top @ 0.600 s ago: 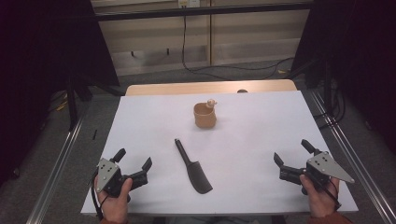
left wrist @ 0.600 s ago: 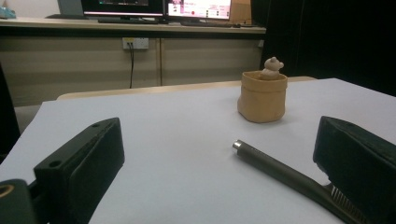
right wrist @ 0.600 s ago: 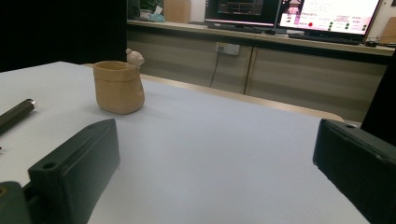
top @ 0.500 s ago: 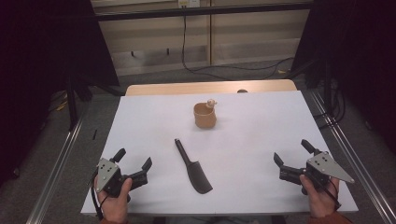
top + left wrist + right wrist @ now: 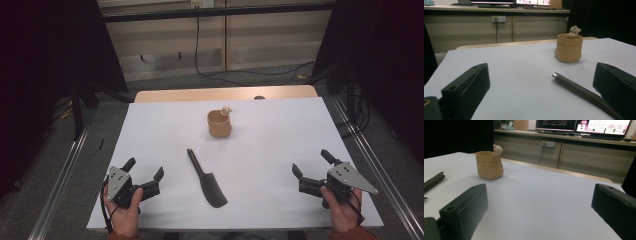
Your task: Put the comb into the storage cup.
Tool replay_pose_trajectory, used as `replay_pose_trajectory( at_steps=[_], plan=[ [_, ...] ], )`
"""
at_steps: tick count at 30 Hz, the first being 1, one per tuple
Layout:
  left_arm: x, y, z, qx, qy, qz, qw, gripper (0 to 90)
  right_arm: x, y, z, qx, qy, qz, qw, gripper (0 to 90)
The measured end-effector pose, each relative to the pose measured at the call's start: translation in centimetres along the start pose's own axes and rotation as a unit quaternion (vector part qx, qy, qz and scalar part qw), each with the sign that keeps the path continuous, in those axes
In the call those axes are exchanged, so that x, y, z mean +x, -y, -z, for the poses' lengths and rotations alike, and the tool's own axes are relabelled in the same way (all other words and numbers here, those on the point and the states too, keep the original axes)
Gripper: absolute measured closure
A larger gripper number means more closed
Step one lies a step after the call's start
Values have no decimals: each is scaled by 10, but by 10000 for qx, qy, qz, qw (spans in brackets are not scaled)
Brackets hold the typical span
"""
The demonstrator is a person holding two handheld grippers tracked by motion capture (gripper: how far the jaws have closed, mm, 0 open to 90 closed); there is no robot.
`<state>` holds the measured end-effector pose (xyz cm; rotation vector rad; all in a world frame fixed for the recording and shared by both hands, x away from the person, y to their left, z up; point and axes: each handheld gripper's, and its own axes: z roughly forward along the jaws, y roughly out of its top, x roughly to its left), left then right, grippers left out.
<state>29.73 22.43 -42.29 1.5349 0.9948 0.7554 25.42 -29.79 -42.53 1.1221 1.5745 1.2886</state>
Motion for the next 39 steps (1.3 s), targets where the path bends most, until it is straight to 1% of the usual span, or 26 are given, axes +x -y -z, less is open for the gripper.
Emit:
replay_pose_trajectory(
  at_steps=[1, 2, 4, 5, 7, 9, 10, 13, 14, 15, 16, 17, 19, 20, 22, 23, 24, 25, 26, 31, 34, 35, 36, 37, 39],
  plan=[
    [0, 0, -1, 8, 13, -10, 10000, 10, 0, 0, 0, 4, -5, -7, 10000, 0],
    [-1, -1, -1, 0, 99, 31, 9999, 11, 0, 0, 0, -3, -23, -12, 10000, 0],
    [-1, -1, -1, -14, 107, 49, 9999, 12, 0, 0, 0, -11, -33, 13, 10000, 0],
    [-2, -3, -2, -28, 170, 44, 9998, 11, 1, 0, 0, -19, -57, 0, 10000, 0],
    [-2, -3, -2, -37, 194, 42, 9998, 12, 1, -1, 0, -9, -70, -25, 10000, 0],
    [-3, -5, -3, -56, 297, 65, 9995, 13, 2, -1, -1, 3, -103, -16, 9999, 0],
    [-2, -6, -5, -87, 367, 18, 9993, 14, 3, -1, -1, -7, -117, -14, 9999, 0],
    [-2, -7, -8, -64, 422, -10, 9991, 17, 2, -1, -1, -9, -124, -24, 9999, 0],
    [-2, -7, -10, -34, 522, -18, 9986, 17, 2, -1, -1, -8, -120, -29, 9999, 0],
    [-1, -8, -12, 13, 579, -83, 9983, 21, 2, -1, -2, -10, -110, -32, 9999, 0],
    [-2, -9, -13, 8, 555, -125, 9984, 20, 1, -1, -2, -17, -119, -36, 9999, 0],
    [-2, -10, -15, -7, 557, -121, 9984, 20, 1, -1, -2, -10, -119, -32, 9999, 0],
    [-3, -12, -18, -11, 621, -139, 9980, 21, 2, -1, -1, -16, -145, -33, 9999, 0],
    [-4, -13, -19, -24, 612, -180, 9980, 22, 2, -1, -1, -10, -131, -24, 9999, 0],
    [-6, -14, -23, -27, 679, -271, 9973, 18, 2, -1, -1, 4, -159, -33, 9999, 0],
    [-6, -14, -23, -27, 679, -271, 9973, 14, 2, -1, -1, 4, -159, -33, 9999, 0],
    [-7, -14, -26, -78, 815, -301, 9962, 9, 2, -1, -2, -3, -172, -35, 9998, 0],
    [-7, -14, -26, -78, 815, -301, 9962, 8, 2, -1, -2, -3, -172, -35, 9998, 0],
    [-7, -15, -27, -72, 827, -364, 9959, 8, 2, 0, -2, 6, -174, -33, 9998, 0],
    [-8, -17, -35, -140, 796, -365, 9961, 8, 2, 0, -2, -1, -185, -40, 9998, 0],
    [-9, -18, -42, -106, 791, -390, 9960, 9, 2, 0, -1, 4, -182, -27, 9998, 0],
    [-10, -19, -45, -90, 797, -393, 9960, 11, 2, 0, -1, 10, -176, -24, 9998, 0],
    [-11, -19, -46, -100, 800, -339, 9962, 13, 2, 0, -1, 10, -181, -26, 9998, 0],
    [-10, -19, -48, -73, 825, -405, 9957, 13, 2, 0, -1, 10, -181, -26, 9998, 0],
    [-12, -18, -51, -75, 844, -440, 9954, 17, 2, 0, -2, 3, -181, -32, 9998, 0]
  ],
)
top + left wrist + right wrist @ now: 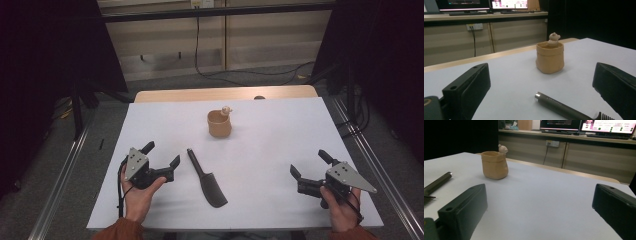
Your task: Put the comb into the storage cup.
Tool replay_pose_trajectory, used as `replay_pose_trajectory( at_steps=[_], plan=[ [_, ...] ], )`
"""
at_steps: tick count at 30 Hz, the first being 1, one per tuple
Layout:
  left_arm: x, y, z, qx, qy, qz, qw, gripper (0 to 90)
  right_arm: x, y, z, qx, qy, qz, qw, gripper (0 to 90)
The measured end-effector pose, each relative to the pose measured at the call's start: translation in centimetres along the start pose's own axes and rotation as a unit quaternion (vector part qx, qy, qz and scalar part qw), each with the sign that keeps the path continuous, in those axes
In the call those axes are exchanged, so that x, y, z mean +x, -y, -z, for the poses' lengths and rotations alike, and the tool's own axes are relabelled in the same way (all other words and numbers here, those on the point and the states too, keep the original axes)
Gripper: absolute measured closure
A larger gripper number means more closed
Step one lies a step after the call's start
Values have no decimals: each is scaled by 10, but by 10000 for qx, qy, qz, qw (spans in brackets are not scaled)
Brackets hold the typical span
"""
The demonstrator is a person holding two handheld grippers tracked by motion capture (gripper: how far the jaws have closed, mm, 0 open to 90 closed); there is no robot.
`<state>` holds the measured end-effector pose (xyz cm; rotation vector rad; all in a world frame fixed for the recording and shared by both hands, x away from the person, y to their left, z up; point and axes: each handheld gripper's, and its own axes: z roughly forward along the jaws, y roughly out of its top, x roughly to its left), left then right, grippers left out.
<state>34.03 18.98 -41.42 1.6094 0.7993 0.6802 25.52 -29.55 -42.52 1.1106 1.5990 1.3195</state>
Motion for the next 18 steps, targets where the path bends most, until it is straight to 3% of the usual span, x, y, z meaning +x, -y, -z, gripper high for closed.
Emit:
replay_pose_trajectory(
  at_steps=[2, 10, 18],
  plan=[
    [-2, 0, -3, -28, 37, 46, 10000, 18, 0, 0, 0, 12, -4, -9, 10000, 0],
    [-5, -3, -17, 63, 158, -104, 9998, 25, 0, 0, 0, 7, -17, -6, 10000, 0],
    [-6, -5, -38, -18, 78, -227, 9997, 23, 0, 0, 0, 5, -26, -6, 10000, 0]
  ],
)
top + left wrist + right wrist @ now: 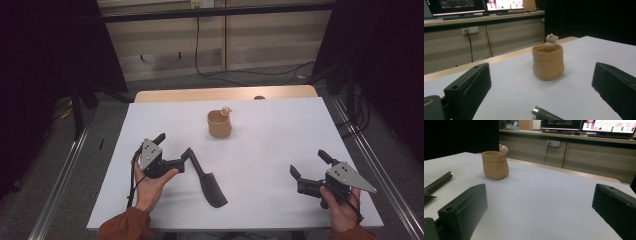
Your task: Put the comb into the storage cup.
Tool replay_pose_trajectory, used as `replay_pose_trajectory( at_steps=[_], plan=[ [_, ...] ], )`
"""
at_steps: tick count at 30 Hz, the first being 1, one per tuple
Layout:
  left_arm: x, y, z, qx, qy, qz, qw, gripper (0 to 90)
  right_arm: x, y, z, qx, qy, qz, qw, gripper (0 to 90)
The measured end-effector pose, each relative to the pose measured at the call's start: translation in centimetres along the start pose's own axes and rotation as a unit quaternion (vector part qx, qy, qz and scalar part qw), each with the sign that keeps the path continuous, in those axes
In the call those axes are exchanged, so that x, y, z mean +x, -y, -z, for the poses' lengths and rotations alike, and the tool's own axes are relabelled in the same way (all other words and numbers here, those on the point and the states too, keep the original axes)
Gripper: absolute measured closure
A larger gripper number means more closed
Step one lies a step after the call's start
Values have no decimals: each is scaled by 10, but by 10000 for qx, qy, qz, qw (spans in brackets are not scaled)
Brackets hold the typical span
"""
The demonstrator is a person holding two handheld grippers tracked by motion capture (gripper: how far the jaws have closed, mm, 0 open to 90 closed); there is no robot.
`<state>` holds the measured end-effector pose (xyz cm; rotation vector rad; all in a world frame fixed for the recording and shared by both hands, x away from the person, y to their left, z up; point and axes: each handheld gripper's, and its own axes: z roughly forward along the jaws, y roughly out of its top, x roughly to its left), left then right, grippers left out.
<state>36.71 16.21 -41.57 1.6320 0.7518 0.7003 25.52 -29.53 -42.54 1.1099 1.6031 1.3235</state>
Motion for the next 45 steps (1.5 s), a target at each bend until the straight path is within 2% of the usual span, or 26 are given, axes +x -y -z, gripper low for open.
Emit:
replay_pose_trajectory(
  at_steps=[4, 6, 8, 12, 15, 17, 19, 23, 24, 25, 27, 32, 36, 38, 42, 45],
  plan=[
    [1, -1, -10, -53, 117, 194, 9997, 32, 0, 0, 0, 10, 3, 15, 10000, 0],
    [2, 0, -13, -36, 71, 56, 10000, 38, 0, 0, 0, 13, 8, 14, 10000, 0],
    [2, 0, -15, -40, 46, 50, 10000, 39, 0, 0, 0, 6, 6, 17, 10000, 0],
    [7, -4, -19, -104, -18, 135, 9999, 57, 0, 0, 0, 23, 8, 6, 10000, 0],
    [9, -5, -23, -117, -35, 126, 9998, 78, 0, 0, 0, 22, 8, 9, 10000, 0],
    [10, -2, -25, -106, -64, 157, 9998, 89, 0, 0, 0, 22, 5, 11, 10000, 0],
    [11, 2, -27, -10, -64, 285, 9996, 93, 0, 0, 0, 22, 3, 9, 10000, 0],
    [12, 6, -26, 24, -48, 238, 9997, 155, 0, 0, 0, 25, -3, 16, 10000, 0],
    [12, 7, -26, 18, -93, 238, 9997, 205, 0, 0, 0, 25, -4, 20, 10000, 0],
    [12, 8, -26, 17, -77, 256, 9996, 205, 0, 0, 0, 25, -4, 20, 10000, 0],
    [14, 9, -24, 23, -92, 310, 9995, 279, 0, 0, 0, 24, -3, 16, 10000, 0],
    [17, 9, -21, 50, -136, 235, 9996, 446, 0, 0, 0, 20, -13, 28, 10000, 0],
    [17, 9, -20, 26, 31, 301, 9995, 609, 0, 0, 0, 26, -15, 15, 10000, 0],
    [17, 10, -20, 90, 115, 306, 9994, 751, 0, 0, 0, 27, -19, 22, 10000, 0],
    [18, 9, -17, 122, 208, 435, 9988, 897, 0, 0, 0, 25, -26, 29, 10000, 0],
    [19, 9, -15, 196, 249, 505, 9982, 900, 0, 0, 0, 29, -29, 27, 10000, 0]
  ],
)
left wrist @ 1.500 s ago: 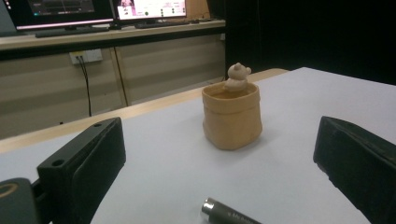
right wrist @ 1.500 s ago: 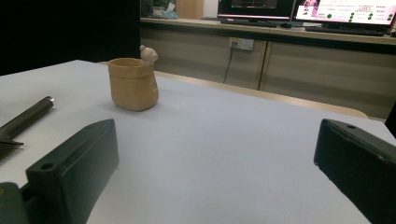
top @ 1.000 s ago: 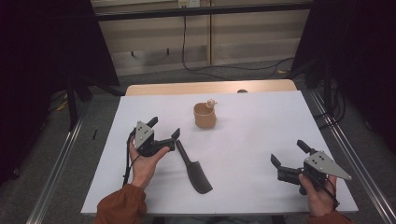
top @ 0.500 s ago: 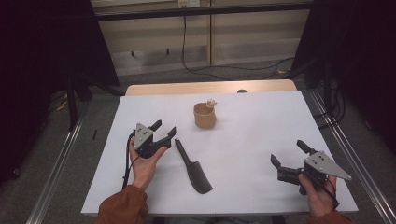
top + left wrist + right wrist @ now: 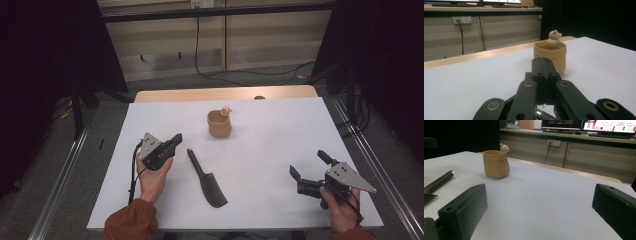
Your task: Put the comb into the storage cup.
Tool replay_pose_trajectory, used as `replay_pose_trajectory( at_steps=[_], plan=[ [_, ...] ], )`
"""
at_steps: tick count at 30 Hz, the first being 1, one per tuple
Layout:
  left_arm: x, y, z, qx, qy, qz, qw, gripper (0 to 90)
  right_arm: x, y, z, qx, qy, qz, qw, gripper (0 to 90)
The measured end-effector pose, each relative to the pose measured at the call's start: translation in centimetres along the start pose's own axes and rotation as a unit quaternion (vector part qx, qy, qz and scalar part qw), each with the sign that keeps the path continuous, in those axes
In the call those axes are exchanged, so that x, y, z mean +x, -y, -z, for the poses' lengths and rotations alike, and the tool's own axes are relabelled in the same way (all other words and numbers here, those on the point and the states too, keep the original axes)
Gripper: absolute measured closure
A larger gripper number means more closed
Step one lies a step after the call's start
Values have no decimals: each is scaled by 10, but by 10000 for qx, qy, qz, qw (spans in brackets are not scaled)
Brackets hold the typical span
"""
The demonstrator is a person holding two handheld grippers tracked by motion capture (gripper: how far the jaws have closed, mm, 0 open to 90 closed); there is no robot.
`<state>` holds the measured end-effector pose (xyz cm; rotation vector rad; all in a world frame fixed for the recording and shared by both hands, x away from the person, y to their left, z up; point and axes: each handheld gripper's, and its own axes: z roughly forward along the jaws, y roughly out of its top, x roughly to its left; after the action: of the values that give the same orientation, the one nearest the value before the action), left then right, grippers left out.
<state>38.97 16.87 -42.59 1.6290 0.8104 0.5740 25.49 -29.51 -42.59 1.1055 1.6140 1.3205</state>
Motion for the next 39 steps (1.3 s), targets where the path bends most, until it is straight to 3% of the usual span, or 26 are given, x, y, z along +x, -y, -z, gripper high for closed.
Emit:
replay_pose_trajectory(
  at_steps=[2, 5, 6, 7, 9, 11, 12, 14, 15, 16, 17, 20, 21, 22, 25, 27, 29, 30, 31, 32, 34, 36, 37, 39],
  plan=[
    [1, 0, 0, 107, 86, 198, 9997, 900, 0, 0, 0, -4, -4, 1, 10000, 0],
    [2, 0, -1, 248, 173, 252, 9992, 900, 0, 0, 0, -2, -2, 3, 10000, 0],
    [2, -1, -1, 519, 216, 245, 9981, 900, 0, 0, 0, 6, 1, -14, 10000, 0],
    [2, -1, -1, 519, 216, 245, 9981, 900, 0, 0, 0, 7, 0, -18, 10000, 0],
    [0, -6, 0, 712, 348, 305, 9964, 900, 0, 0, 0, -5, -7, -10, 10000, 0],
    [-2, -10, 0, 884, 362, 187, 9953, 900, 0, 0, 0, 3, -6, -10, 10000, 0],
    [-3, -11, 0, 960, 428, 268, 9941, 900, 0, 0, 0, -1, -10, -10, 10000, 0],
    [-2, -12, -3, 1219, 424, 278, 9912, 900, 0, 0, 0, -13, -26, -7, 10000, 0],
    [-2, -12, -3, 1219, 424, 278, 9912, 900, 0, 0, 0, -19, -30, -15, 10000, 0],
    [1, -11, -5, 1397, 440, 371, 9885, 900, 0, 0, 0, -19, -32, -14, 10000, 0],
    [1, -11, -5, 1397, 440, 371, 9885, 900, 0, 0, 0, -19, -32, -14, 10000, 0],
    [2, -11, -7, 1654, 398, 455, 9844, 900, 0, 0, 0, 16, -35, -17, 10000, 0],
    [3, -12, -8, 1744, 365, 367, 9833, 900, 0, 0, 0, 16, -35, -17, 10000, 0],
    [1, -13, -10, 1916, 322, 280, 9805, 894, 0, 0, 0, 43, -29, -16, 10000, 0],
    [0, -14, -13, 1999, 252, 244, 9792, 899, 0, 0, 0, 27, -32, -18, 10000, 0],
    [-1, -14, -16, 2145, 229, 172, 9763, 900, 0, 0, 0, 48, -31, -3, 10000, 0],
    [-2, -15, -20, 2386, 201, 80, 9709, 900, 0, 0, -1, 47, -32, -1, 10000, 0],
    [-3, -15, -24, 2608, 124, -9, 9653, 900, 0, 0, -1, 48, -29, 2, 10000, 0],
    [-3, -15, -24, 2608, 124, -9, 9653, 900, 0, 0, -1, 48, -29, 2, 10000, 0],
    [-2, -14, -26, 2736, 142, -17, 9617, 900, 0, 0, -1, 49, -26, 1, 10000, 0],
    [-1, -12, -29, 2811, 65, 32, 9597, 900, 0, 0, -1, 44, -34, 4, 10000, 0],
    [0, -8, -31, 2830, 19, 97, 9591, 900, 0, 1, -1, 50, -38, 0, 10000, 0],
    [0, -7, -32, 2889, 3, 72, 9573, 900, 0, 0, -1, 44, -28, 14, 10000, 0],
    [-1, -3, -34, 2890, -97, 67, 9573, 900, 0, 1, -1, 50, -30, 12, 10000, 0]
  ],
)
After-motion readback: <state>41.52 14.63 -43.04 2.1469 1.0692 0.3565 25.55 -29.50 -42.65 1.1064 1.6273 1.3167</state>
